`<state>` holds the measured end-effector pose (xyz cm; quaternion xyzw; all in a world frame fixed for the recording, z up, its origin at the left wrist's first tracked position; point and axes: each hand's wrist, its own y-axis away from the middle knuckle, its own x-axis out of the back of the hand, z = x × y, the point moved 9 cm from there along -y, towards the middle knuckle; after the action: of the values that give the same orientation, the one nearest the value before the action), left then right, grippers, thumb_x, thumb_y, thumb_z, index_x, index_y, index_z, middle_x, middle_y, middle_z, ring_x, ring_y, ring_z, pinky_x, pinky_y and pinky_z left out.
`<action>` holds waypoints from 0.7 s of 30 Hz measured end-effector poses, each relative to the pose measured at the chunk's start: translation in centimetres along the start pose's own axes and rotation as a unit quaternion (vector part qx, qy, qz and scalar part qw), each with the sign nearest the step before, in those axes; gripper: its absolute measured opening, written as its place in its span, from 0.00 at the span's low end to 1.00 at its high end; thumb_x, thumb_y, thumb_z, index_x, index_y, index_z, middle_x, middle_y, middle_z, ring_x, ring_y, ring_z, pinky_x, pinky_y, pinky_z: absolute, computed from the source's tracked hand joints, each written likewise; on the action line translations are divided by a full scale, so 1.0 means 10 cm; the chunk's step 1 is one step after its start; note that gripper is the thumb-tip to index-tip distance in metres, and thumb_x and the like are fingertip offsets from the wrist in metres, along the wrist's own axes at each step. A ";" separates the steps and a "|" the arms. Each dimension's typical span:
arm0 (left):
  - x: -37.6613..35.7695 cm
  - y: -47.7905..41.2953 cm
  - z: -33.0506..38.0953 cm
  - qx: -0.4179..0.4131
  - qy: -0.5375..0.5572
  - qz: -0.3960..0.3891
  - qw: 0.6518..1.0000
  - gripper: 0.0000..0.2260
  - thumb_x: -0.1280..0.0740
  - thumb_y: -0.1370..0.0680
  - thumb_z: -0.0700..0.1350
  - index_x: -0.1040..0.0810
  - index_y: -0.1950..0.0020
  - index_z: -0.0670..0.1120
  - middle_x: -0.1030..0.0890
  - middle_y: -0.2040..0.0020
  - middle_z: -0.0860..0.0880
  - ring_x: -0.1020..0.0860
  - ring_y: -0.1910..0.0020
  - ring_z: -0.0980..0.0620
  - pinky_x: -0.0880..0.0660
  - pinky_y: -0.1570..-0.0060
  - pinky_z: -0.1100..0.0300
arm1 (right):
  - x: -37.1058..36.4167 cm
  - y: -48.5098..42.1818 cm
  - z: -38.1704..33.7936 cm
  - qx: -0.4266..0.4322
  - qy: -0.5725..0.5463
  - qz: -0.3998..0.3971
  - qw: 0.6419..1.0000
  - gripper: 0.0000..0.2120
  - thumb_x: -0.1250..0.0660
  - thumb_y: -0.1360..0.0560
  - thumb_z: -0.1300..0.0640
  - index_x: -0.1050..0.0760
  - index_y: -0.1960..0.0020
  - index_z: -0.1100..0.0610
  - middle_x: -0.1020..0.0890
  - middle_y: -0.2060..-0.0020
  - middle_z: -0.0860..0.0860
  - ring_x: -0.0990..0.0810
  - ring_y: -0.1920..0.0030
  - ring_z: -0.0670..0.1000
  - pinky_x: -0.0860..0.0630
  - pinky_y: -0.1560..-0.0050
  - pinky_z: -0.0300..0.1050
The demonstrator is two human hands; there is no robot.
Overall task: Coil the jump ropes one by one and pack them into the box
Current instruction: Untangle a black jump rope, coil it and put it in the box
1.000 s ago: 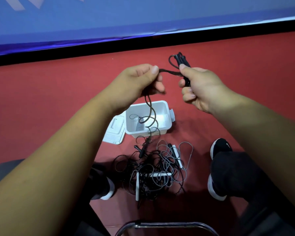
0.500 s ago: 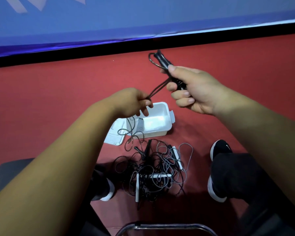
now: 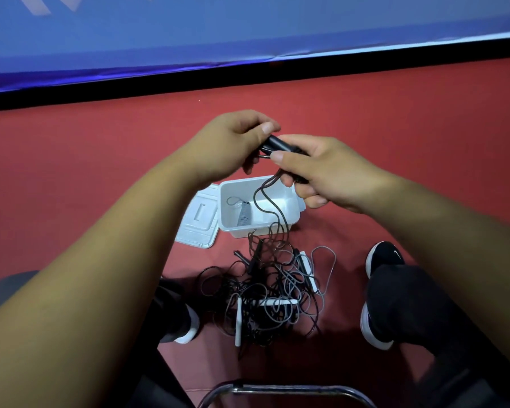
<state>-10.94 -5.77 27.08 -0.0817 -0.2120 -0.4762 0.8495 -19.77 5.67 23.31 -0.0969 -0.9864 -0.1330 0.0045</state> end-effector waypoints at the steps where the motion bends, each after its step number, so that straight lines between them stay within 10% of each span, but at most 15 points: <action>1: 0.00 0.00 0.02 -0.014 -0.018 0.006 1.000 0.10 0.36 0.13 0.45 0.18 0.37 0.44 0.18 0.57 0.39 0.23 0.65 0.50 0.23 0.62 0.57 | 0.00 0.00 0.00 0.001 -0.004 0.007 1.000 0.10 0.33 0.15 0.53 0.18 0.35 0.46 0.24 0.60 0.55 0.37 0.71 0.49 0.40 0.71 0.42; 6: 0.10 0.02 0.08 -0.045 -0.013 0.041 0.998 0.08 0.36 0.14 0.40 0.19 0.41 0.40 0.18 0.59 0.45 0.25 0.68 0.50 0.26 0.65 0.63 | -0.07 0.01 0.03 -0.024 -0.048 0.024 0.998 0.15 0.34 0.14 0.52 0.22 0.39 0.64 0.18 0.59 0.55 0.29 0.70 0.50 0.27 0.71 0.46; 13: 0.04 0.04 0.15 -0.076 0.054 0.029 0.995 0.06 0.36 0.15 0.39 0.20 0.43 0.40 0.21 0.62 0.48 0.28 0.67 0.50 0.29 0.65 0.59 | -0.15 0.12 0.06 -0.130 -0.170 -0.097 0.972 0.17 0.31 0.21 0.47 0.23 0.38 0.56 0.15 0.56 0.57 0.12 0.48 0.60 0.16 0.44 0.57; 21: -0.01 0.04 0.18 -0.072 0.044 0.038 0.996 0.06 0.36 0.15 0.38 0.19 0.44 0.41 0.22 0.61 0.46 0.28 0.64 0.48 0.30 0.64 0.55 | -0.12 0.13 0.10 -0.141 -0.162 -0.079 0.973 0.08 0.32 0.18 0.52 0.24 0.45 0.57 0.20 0.60 0.54 0.21 0.65 0.50 0.22 0.67 0.43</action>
<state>-11.19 -4.84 28.67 -0.1298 -0.1362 -0.4607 0.8674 -18.34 6.91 22.60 -0.0382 -0.9499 -0.2530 -0.1796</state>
